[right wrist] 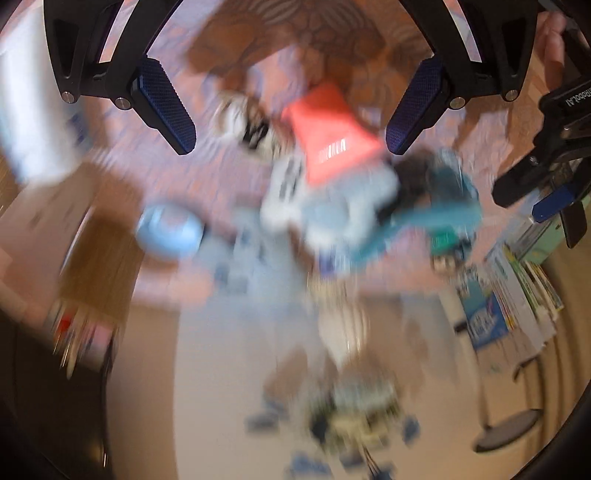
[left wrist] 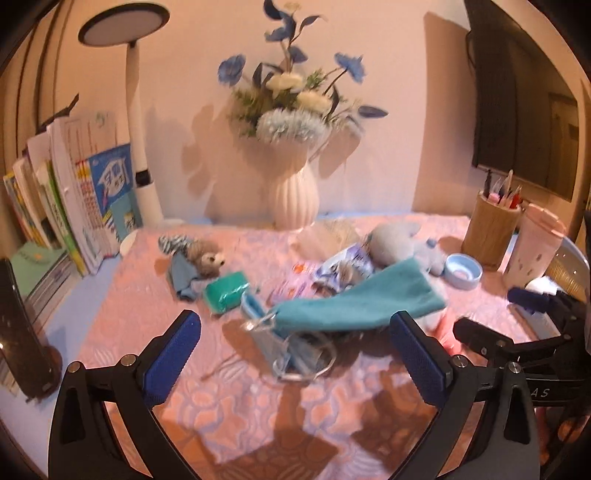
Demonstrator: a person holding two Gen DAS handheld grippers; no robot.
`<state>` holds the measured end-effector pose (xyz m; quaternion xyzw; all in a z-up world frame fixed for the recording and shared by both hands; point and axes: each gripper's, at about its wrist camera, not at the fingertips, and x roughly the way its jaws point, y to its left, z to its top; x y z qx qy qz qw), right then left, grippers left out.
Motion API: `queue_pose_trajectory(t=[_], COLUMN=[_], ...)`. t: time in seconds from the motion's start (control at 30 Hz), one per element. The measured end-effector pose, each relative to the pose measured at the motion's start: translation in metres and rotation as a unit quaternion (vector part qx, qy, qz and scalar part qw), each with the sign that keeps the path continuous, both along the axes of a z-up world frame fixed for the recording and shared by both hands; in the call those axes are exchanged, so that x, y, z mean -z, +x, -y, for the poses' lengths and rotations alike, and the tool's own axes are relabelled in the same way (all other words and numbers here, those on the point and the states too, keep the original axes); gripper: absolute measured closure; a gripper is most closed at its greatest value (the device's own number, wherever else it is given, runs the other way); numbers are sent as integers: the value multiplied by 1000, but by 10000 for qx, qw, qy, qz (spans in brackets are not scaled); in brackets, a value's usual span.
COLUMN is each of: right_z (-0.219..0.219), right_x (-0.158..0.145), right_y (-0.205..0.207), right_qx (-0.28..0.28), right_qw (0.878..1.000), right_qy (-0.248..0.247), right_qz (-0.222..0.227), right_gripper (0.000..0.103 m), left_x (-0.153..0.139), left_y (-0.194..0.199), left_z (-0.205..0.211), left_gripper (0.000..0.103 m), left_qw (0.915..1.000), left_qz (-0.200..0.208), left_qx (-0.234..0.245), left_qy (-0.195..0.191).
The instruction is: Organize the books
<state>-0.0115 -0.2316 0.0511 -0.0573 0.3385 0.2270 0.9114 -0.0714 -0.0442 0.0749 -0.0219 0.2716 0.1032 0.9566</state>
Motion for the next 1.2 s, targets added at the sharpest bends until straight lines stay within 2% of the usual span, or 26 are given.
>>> queue_pose_trajectory(t=[0.03, 0.1, 0.2, 0.23, 0.43, 0.6, 1.2], right_z=[-1, -5, -3, -1, 3, 4, 0], right_x=[-6, -8, 6, 15, 20, 18, 20], right_y=[-3, 1, 13, 17, 26, 23, 23], right_qx=[-5, 28, 138, 186, 321, 315, 341], right_qw=[9997, 9993, 9995, 9997, 9992, 9992, 9993], right_qy=[-33, -53, 122, 126, 193, 253, 143], right_qz=[233, 382, 267, 123, -117, -51, -98], right_gripper=[0, 0, 0, 0, 0, 0, 0], left_x=[3, 14, 38, 45, 50, 47, 47], left_y=[2, 6, 10, 14, 16, 15, 21], left_z=[3, 6, 9, 9, 7, 1, 0], left_gripper=[1, 1, 1, 1, 1, 1, 1], left_qw=[10000, 9999, 9995, 9990, 9986, 9984, 9979], left_qz=[-6, -23, -125, -304, -496, -453, -603], left_qx=[-18, -124, -247, -278, -204, -309, -160], left_qy=[6, 103, 154, 146, -24, -135, -153])
